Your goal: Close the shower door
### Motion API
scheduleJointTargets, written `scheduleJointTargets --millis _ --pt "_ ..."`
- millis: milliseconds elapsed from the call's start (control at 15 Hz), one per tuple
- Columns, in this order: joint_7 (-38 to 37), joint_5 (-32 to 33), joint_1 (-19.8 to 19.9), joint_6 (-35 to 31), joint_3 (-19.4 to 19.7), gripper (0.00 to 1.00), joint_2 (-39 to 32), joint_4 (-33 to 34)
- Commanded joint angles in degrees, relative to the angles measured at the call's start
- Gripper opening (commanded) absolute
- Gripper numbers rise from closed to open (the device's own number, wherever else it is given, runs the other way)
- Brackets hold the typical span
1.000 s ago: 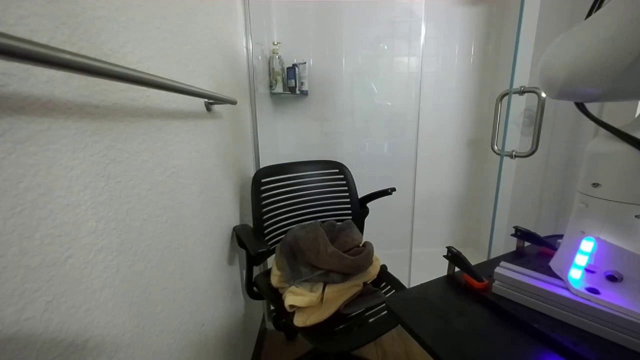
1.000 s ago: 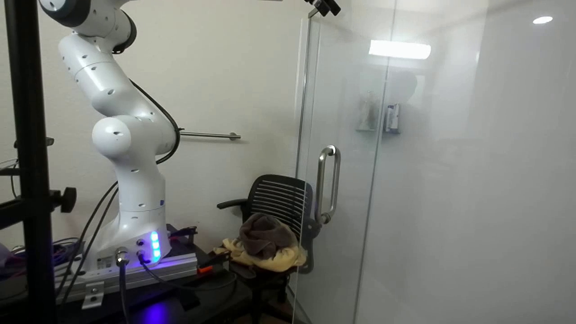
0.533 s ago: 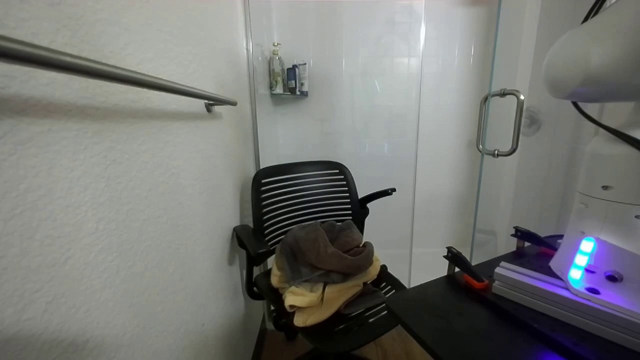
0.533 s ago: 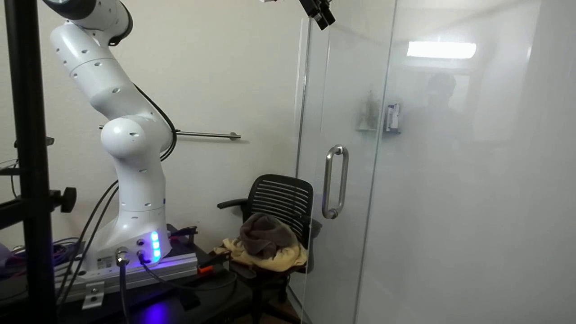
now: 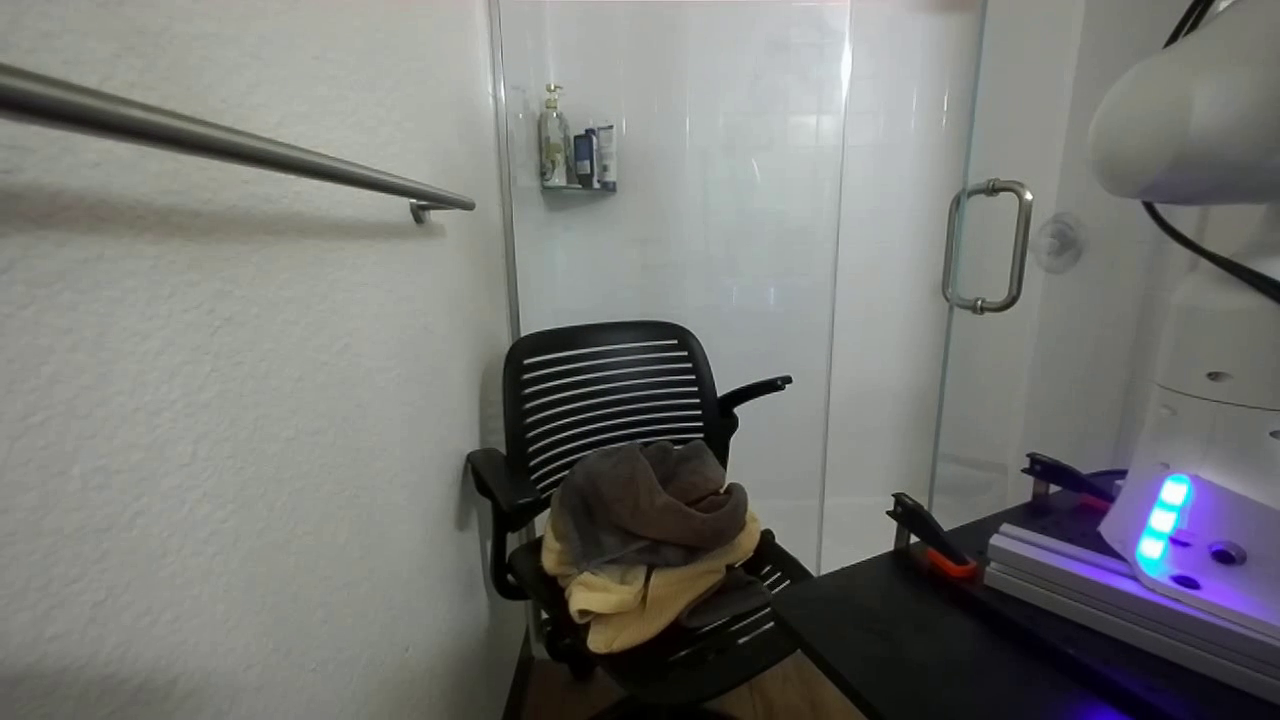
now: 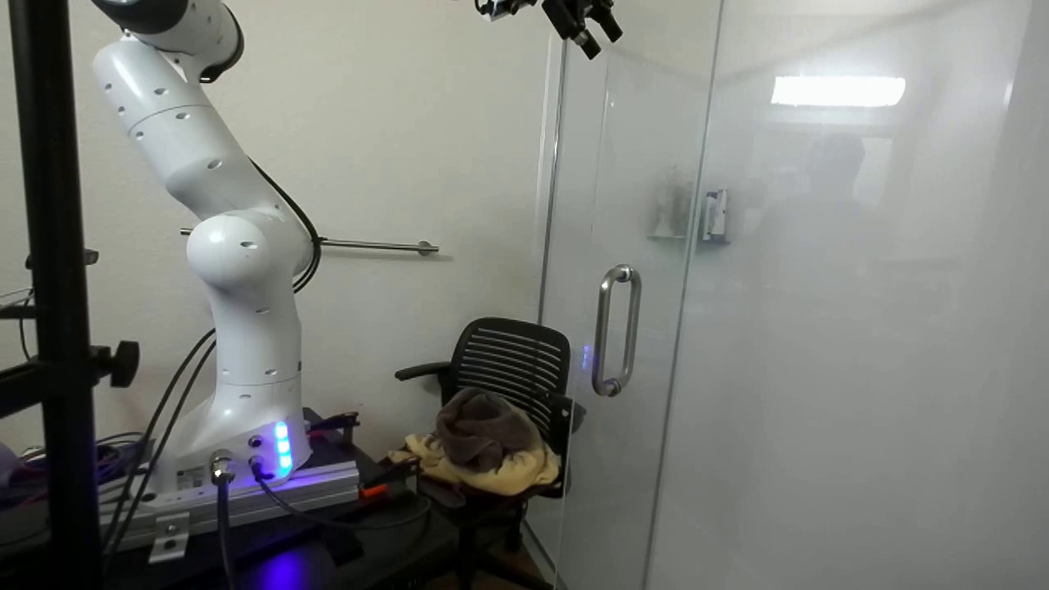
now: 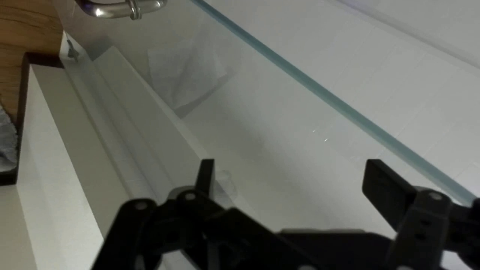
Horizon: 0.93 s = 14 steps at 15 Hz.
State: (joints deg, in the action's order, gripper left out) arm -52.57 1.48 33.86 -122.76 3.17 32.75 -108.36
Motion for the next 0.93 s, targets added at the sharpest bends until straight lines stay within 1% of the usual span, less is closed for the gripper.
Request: scheduleJointTargets --millis 0,67,200,333,533,600,733,867 --pt "-8.9 1.2 -2.2 0.8 -0.7 1.0 -2.7 1.2" --pt "-6.7 -0.5 -3.5 2.1 3.3 1.0 -6.6 5.5" --pt "-7.8 -1.0 -4.9 2.8 4.9 1.0 -8.4 7.1" --pt "-8.0 -0.8 -6.1 3.2 7.7 1.0 -12.4 10.7" --pt "-8.9 -1.3 -7.8 5.5 9.8 1.0 -15.8 14.7" --pt "-8.1 -3.2 -9.0 7.3 10.9 1.0 -16.6 15.9" --pt "-7.8 -6.9 -11.2 10.3 11.6 1.0 -16.9 16.7" --pt "-5.3 -11.3 -13.0 12.2 13.4 1.0 -18.0 17.7"
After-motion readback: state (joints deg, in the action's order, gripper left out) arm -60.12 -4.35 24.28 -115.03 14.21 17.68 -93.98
